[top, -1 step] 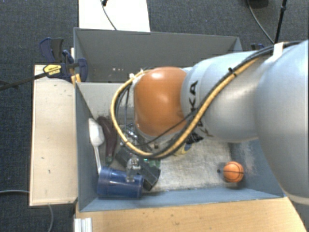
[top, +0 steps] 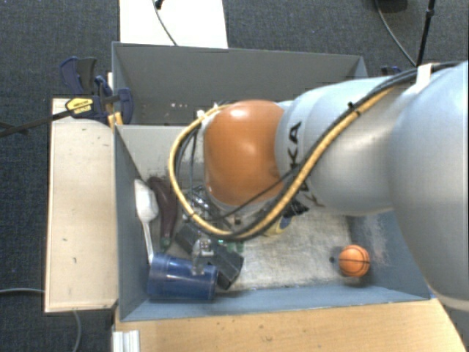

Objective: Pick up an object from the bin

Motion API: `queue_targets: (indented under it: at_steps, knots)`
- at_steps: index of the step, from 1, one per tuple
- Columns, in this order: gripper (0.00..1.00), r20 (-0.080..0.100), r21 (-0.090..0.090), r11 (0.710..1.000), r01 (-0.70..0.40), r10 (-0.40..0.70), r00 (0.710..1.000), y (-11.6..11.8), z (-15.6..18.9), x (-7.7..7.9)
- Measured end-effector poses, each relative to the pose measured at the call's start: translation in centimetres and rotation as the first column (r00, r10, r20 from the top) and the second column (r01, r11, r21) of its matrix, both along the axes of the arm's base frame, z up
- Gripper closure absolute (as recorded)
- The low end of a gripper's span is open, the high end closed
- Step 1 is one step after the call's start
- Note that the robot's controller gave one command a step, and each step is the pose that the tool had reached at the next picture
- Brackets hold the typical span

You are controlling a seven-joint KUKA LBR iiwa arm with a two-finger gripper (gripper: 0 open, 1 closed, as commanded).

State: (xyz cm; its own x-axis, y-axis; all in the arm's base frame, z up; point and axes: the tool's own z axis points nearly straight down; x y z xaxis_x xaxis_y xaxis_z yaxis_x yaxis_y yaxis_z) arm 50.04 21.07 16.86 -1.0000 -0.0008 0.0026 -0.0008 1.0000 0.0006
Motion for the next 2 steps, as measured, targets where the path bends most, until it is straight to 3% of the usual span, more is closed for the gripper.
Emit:
queue_targets:
  at_steps: [1, 2]
  knots:
    - [0.00, 0.002, 0.001, 0.998, -0.059, 0.059, 0.998, -3.1, 2.2, -0.3]
    - [0.00, 0.018, 0.002, 1.000, -0.021, 0.021, 1.000, -4.0, 0.1, 0.1]
